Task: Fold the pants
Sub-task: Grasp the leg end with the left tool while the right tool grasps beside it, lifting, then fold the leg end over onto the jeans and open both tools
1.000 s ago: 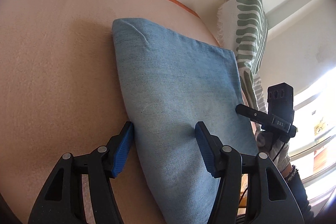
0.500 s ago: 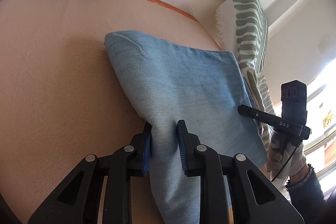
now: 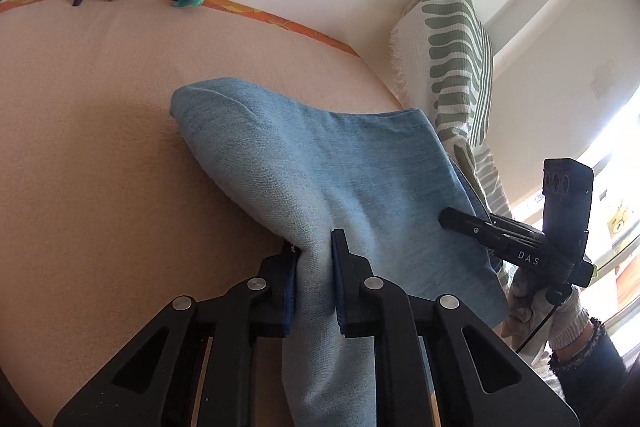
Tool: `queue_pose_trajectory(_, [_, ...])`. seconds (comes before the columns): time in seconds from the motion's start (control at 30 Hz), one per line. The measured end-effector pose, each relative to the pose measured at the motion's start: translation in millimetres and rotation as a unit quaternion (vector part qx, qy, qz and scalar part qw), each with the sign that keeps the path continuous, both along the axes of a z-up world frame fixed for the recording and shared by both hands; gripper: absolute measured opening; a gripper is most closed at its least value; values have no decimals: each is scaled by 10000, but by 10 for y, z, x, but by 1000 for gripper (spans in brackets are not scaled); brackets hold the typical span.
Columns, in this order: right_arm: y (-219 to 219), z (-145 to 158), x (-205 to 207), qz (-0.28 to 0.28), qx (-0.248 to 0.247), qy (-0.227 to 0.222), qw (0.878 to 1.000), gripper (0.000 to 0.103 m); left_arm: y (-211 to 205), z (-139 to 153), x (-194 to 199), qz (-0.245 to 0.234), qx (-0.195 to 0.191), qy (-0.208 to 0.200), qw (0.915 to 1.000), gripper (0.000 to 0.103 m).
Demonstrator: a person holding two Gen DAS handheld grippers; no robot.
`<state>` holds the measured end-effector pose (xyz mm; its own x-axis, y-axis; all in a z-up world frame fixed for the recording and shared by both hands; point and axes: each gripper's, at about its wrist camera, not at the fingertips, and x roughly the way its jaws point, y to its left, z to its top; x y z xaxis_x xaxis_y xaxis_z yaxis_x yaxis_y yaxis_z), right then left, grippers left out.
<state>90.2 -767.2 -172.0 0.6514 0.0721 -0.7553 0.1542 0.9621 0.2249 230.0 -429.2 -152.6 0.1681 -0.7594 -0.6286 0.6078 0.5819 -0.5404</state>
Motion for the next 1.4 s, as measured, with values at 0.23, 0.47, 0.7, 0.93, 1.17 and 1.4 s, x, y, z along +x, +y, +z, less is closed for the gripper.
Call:
queue_pose_trajectory(0.23, [250,527,44,169,-696,-299,9970,24,-148,427,53,-243,-152,-457,9985,12])
queue_pose_trajectory(0.47, [97,922,377,10,-1060,-605,9925,24,-461,761,398,-353,-193,-918,9950,12])
queue_pose_trajectory(0.7, [-266,1068,914,-213,-1270,-772,9887,24,-871,843,910,-311,-250,-1133,9928,12])
queue_pose_trajectory(0.93, [-677,1012,1633,-380,-1419,-764,9862,24,-1345,752,1515,-190,-260,-1219,9920,12])
queue_pose_trajectory(1.17, [-1059,794,2298,-485,-1550,-737,9840,24,-1723,565,2023,-156,-87,-1323,9911,12])
queue_pose_trajectory(1.4, [-1280,397,2770,-495,-1488,-555,9861,24,-1879,250,2338,-84,377,-1302,9907,12])
